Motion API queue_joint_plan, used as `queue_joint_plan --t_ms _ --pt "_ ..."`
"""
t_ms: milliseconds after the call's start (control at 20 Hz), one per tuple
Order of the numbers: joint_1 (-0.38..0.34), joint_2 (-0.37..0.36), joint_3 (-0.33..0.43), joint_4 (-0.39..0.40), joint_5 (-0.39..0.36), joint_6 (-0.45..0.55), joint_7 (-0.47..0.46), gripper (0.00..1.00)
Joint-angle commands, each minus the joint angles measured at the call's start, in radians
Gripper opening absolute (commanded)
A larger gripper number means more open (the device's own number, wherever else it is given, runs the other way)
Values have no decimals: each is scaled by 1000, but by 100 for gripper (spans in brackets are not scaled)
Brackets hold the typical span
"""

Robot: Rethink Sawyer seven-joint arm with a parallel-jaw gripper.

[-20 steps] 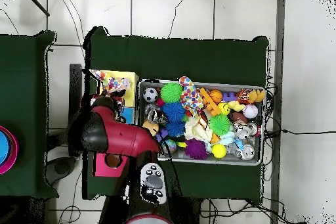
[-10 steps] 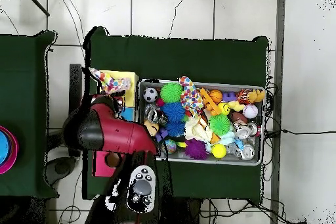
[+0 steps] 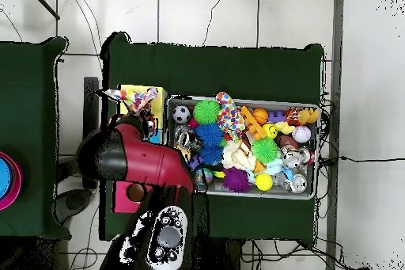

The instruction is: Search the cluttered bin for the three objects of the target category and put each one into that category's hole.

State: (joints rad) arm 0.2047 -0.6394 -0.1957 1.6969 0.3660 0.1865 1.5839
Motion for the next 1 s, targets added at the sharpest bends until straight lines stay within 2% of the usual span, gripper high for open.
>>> queue_joint_plan --t_ms 50,300,750,1000 --pt "21 -53 -86 -54 8 284 240 100" --pt "23 -56 -91 -64 8 320 247 100" --pt "22 -57 -68 -39 27 280 258 100" --pt "15 -57 -43 -54 57 252 272 100"
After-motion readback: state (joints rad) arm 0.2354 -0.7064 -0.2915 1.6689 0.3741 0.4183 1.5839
